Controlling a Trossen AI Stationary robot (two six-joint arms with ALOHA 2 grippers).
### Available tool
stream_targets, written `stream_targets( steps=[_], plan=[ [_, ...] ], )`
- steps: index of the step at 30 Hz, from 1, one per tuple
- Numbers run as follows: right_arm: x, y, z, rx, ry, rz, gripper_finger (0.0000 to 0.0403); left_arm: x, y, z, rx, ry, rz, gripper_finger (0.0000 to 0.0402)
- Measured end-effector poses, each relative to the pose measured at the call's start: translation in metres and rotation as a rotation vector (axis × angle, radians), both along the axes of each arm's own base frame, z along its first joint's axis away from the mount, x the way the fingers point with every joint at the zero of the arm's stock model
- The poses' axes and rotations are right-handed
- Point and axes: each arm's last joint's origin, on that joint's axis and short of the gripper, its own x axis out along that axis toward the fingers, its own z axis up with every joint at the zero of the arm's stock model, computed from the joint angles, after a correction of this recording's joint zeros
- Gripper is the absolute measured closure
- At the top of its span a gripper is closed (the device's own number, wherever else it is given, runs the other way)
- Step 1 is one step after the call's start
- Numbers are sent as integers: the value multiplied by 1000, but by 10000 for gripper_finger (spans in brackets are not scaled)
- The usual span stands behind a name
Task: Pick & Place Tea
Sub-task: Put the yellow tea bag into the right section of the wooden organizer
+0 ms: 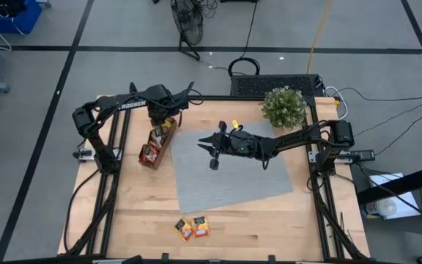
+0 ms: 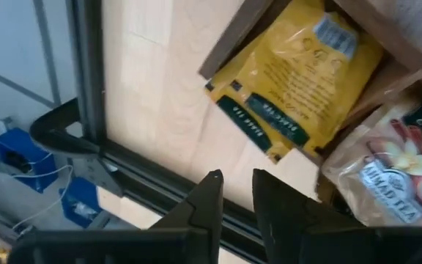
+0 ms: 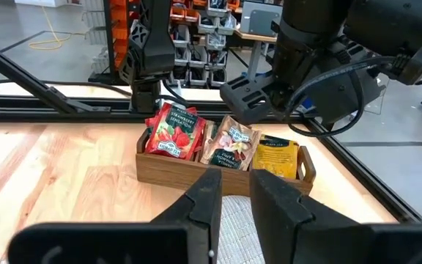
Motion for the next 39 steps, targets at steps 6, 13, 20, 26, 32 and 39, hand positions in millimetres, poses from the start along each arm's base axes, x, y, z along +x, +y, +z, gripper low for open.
stream_targets(
  steps=[6, 13, 20, 26, 32, 39],
  plan=[
    [0, 0, -2, 1, 18, 0, 344, 2, 1, 8, 65, -2, -67, 319],
    [-1, 4, -7, -14, 81, 60, 344, -5, -13, 66, 69, -655, -149, 327],
    [-3, 32, -16, -25, 171, 319, 344, -46, -52, 80, 88, -1238, -399, 336],
    [-6, 64, -17, -123, 176, 471, 344, -75, -72, 50, 147, -1528, -346, 336],
    [-10, 95, -15, -172, 153, 561, 344, -91, -82, 20, 117, -1529, -295, 337],
    [-23, 145, -13, -193, 135, 585, 293, -93, -83, 10, 118, -1502, -297, 337]
  ],
)
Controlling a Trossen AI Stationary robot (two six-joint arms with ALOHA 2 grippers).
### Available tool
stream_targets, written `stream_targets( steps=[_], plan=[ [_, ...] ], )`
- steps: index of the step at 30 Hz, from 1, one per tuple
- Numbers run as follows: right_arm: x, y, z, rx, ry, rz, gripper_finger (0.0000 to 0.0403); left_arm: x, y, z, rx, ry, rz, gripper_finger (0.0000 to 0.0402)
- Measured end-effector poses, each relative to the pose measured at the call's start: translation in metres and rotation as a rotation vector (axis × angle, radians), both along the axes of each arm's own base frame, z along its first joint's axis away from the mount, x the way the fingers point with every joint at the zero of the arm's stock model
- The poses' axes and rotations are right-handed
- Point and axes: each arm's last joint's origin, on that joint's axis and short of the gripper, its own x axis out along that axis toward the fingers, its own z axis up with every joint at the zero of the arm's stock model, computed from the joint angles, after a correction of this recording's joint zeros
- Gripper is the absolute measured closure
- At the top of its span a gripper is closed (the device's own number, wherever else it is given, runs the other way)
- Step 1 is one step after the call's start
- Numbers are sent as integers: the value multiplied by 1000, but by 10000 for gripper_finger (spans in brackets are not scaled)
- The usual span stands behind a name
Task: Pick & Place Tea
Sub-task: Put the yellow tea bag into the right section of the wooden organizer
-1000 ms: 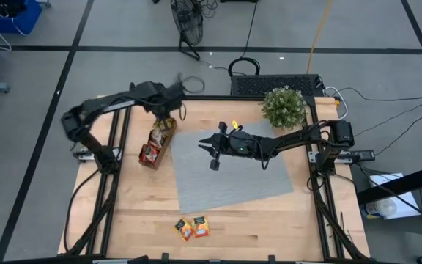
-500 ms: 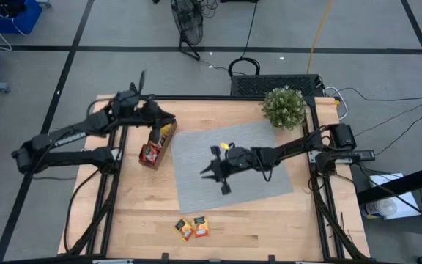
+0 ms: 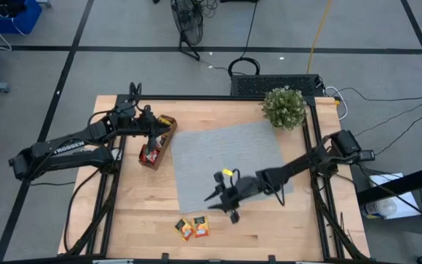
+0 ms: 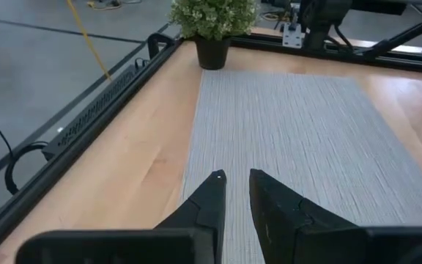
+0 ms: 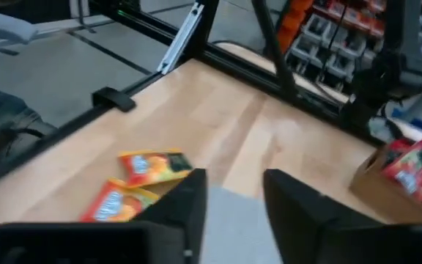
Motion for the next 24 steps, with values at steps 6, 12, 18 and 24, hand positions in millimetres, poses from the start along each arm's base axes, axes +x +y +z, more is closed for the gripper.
stream_targets(
  steps=[6, 12, 18, 24],
  plan=[
    [-11, 52, -13, 48, 140, -103, 186, 0, 0, 0, 4, 0, -1, 337],
    [18, 112, -50, -125, 294, -66, 154, 0, 0, 0, 8, -3, -1, 337],
    [40, 120, -73, -208, 474, -139, 173, 0, 0, 0, 8, -3, -1, 337],
    [46, 121, -71, -45, 464, -168, 184, 0, 0, 0, 8, -3, -1, 336]
  ],
)
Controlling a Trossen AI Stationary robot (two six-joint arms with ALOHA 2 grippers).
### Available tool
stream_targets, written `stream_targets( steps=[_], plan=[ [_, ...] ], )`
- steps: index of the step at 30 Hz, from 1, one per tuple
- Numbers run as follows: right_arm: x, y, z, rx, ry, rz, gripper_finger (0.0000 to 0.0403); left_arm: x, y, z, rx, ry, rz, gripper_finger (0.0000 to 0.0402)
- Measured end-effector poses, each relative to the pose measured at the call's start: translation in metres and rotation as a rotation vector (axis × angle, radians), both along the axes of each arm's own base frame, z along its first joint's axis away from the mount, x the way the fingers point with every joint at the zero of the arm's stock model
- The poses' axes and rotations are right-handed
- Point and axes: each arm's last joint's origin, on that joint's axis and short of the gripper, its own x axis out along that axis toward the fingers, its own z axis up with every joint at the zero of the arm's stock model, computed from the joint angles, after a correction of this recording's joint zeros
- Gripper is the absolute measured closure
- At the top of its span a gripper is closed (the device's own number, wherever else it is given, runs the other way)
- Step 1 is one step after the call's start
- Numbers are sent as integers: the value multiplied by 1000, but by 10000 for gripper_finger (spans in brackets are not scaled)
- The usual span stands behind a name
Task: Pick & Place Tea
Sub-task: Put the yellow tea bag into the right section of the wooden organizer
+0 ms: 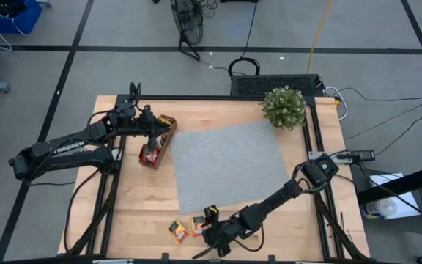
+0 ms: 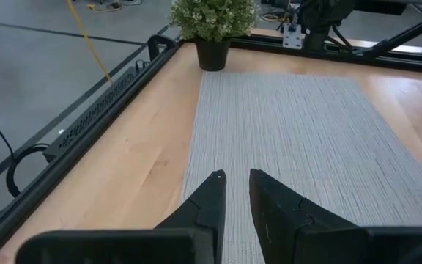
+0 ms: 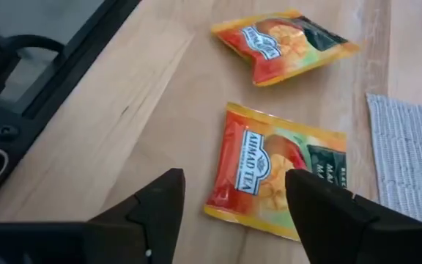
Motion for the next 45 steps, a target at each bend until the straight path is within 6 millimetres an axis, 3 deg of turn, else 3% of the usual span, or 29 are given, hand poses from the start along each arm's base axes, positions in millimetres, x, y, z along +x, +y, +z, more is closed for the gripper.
stream_targets(
  steps=[6, 12, 17, 22, 30, 35, 39, 45],
  plan=[
    [-1, 9, 2, 26, -63, -14, 186, 0, 0, 0, 0, 0, 0, 337],
    [2, 10, -23, -8, -44, -29, 186, 0, 0, 0, 0, 0, 0, 336],
    [5, 5, -32, -13, -40, -93, 200, 0, 0, 0, 0, 0, 0, 337],
    [9, -4, -34, -19, -22, -128, 254, 0, 0, 0, 0, 0, 0, 337],
    [13, -13, -36, -40, -15, -141, 385, 0, 0, 0, 0, 0, 0, 337],
    [13, -7, -34, -70, -65, -111, 392, 0, 0, 0, 0, 0, 1, 337],
    [3, 6, -23, -225, -144, -73, 396, 0, 0, 0, 0, 0, 1, 337],
    [-7, 8, 12, -705, -258, -153, 398, 0, 0, 0, 0, 0, 0, 337]
  ],
)
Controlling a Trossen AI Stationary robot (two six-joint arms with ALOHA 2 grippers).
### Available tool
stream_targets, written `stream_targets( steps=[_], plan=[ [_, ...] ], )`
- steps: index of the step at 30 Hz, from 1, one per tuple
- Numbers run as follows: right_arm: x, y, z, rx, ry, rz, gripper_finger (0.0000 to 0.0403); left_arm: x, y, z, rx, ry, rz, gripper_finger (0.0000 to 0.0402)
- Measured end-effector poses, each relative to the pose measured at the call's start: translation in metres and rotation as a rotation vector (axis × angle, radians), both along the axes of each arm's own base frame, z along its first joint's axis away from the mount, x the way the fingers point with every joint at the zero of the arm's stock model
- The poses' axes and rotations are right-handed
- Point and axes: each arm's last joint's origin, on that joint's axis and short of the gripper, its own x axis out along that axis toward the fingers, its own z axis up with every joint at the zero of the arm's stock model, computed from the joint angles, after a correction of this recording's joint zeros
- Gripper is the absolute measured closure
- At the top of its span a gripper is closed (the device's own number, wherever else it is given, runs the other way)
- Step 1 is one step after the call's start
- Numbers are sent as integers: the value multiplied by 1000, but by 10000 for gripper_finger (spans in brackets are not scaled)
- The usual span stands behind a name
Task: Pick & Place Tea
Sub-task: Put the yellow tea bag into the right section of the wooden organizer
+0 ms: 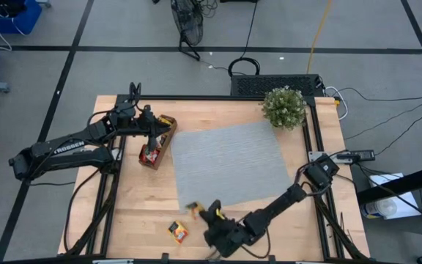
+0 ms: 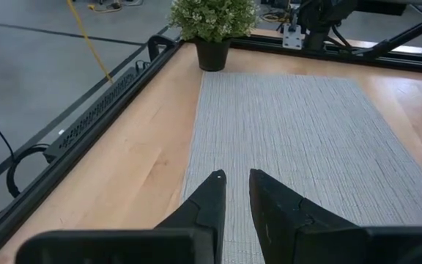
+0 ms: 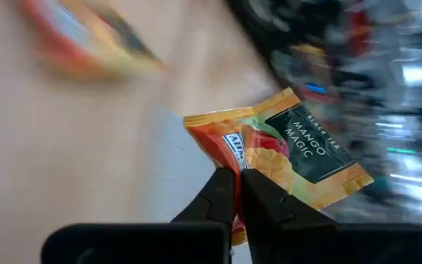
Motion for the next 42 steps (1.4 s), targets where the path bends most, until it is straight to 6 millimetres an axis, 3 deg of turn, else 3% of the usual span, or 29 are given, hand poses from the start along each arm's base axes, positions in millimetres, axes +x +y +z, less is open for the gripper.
stream_targets(
  steps=[3, 11, 16, 22, 26, 34, 42],
  plan=[
    [11, -22, 2, -182, 16, -96, 398, 0, 0, 0, 0, 0, 0, 337],
    [45, -116, -12, -167, 0, -268, 399, 1, 1, 5, 60, -35, -2, 337],
    [55, -172, -13, -161, -167, -228, 399, 2, 2, 7, 64, -63, 3, 337],
    [54, -216, 1, -212, -384, -202, 400, 3, 1, 8, -64, -105, 42, 337],
    [56, -237, 3, -211, -399, -219, 400, 3, 1, 9, -274, -156, 103, 337],
    [57, -255, 5, -164, -447, -218, 399, 5, 2, 9, -373, -198, 171, 337],
    [66, -265, 25, -204, -529, -175, 399, 16, 0, 3, -387, -159, 120, 337]
  ],
)
